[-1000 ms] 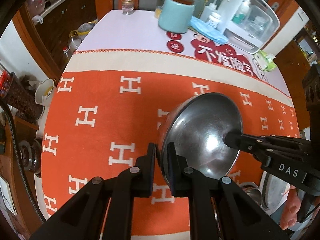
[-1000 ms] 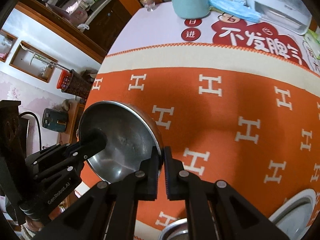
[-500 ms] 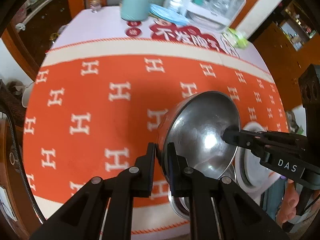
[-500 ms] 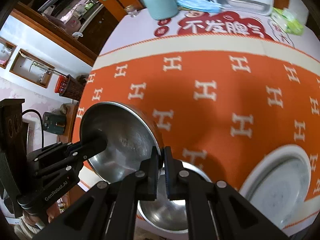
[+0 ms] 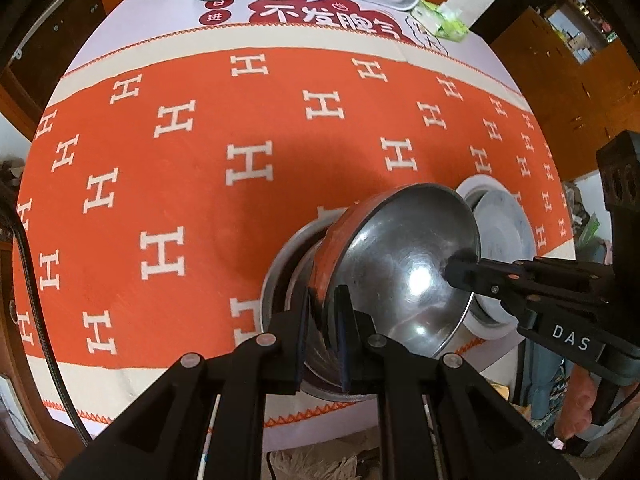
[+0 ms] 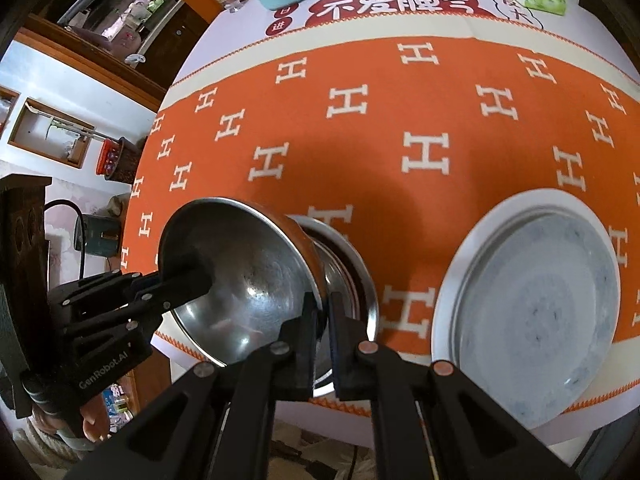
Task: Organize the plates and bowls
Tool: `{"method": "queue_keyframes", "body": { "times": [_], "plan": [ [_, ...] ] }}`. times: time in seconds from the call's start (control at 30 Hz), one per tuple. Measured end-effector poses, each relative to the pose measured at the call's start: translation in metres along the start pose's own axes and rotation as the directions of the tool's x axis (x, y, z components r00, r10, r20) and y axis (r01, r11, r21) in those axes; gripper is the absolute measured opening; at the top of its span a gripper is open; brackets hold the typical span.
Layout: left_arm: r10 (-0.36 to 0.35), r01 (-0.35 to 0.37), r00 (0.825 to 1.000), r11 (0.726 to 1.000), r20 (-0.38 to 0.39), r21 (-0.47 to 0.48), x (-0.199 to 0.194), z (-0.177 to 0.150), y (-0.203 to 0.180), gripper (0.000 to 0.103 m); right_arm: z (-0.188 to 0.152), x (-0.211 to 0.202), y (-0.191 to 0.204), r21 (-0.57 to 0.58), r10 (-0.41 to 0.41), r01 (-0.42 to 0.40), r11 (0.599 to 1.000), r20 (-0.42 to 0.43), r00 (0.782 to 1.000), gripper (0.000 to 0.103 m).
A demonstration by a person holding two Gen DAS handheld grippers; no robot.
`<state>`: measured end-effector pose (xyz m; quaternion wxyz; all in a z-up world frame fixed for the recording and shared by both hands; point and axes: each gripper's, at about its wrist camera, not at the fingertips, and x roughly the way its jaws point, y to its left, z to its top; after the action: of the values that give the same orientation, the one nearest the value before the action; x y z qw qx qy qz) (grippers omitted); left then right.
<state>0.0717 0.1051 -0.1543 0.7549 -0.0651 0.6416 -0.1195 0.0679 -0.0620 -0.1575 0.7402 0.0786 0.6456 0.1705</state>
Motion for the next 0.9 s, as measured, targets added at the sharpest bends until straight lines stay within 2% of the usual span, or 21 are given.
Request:
{"method": "queue_keyframes", "body": {
  "times": [0.33, 0.57, 0.63, 0.7, 0.77, 0.8, 0.83, 0.9],
  "plan": [
    [0.032, -0.032, 0.999, 0.999, -0.035, 0.005, 0.012, -0.011, -0.002, 0.009, -0.007, 0.008, -0.002, -0.018, -0.009, 0.008, 1.0, -0.031, 0.999, 0.006],
    [0.043, -0.042, 0.997, 0.999, -0.063, 0.012, 0.022, -0.015, -0.003, 0.013, -0.01, 0.016, 0.003, -0.055, -0.056, 0.053, 0.997, -0.05, 0.997, 0.007],
    [0.053, -0.052, 0.997, 0.998, -0.054, 0.02, 0.021, -0.015, -0.005, 0.023, -0.01, 0.017, 0.005, -0.064, -0.06, 0.057, 0.996, -0.051, 0.997, 0.01],
    [0.06, -0.059, 0.998, 0.998, -0.035, 0.026, 0.018, -0.014, -0.007, 0.029, -0.012, 0.016, 0.009, -0.09, -0.078, 0.075, 0.993, -0.033, 0.996, 0.012],
    [0.076, -0.076, 0.997, 0.997, -0.017, 0.031, 0.013, -0.013, -0.008, 0.042, -0.012, 0.013, 0.012, -0.113, -0.095, 0.093, 0.989, -0.014, 0.995, 0.012],
    [0.08, -0.08, 0.997, 0.996, -0.008, 0.031, 0.011, -0.013, -0.008, 0.054, -0.012, 0.012, 0.014, -0.123, -0.102, 0.101, 0.987, -0.003, 0.995, 0.012],
    [0.08, -0.081, 0.997, 0.996, 0.007, 0.026, 0.008, -0.012, -0.007, 0.061, -0.012, 0.01, 0.015, -0.131, -0.108, 0.108, 0.985, 0.007, 0.994, 0.013],
    [0.069, -0.069, 0.997, 0.997, 0.021, 0.018, 0.004, -0.011, -0.006, 0.063, -0.011, 0.008, 0.015, -0.135, -0.103, 0.105, 0.985, 0.017, 0.995, 0.015]
  ]
}}
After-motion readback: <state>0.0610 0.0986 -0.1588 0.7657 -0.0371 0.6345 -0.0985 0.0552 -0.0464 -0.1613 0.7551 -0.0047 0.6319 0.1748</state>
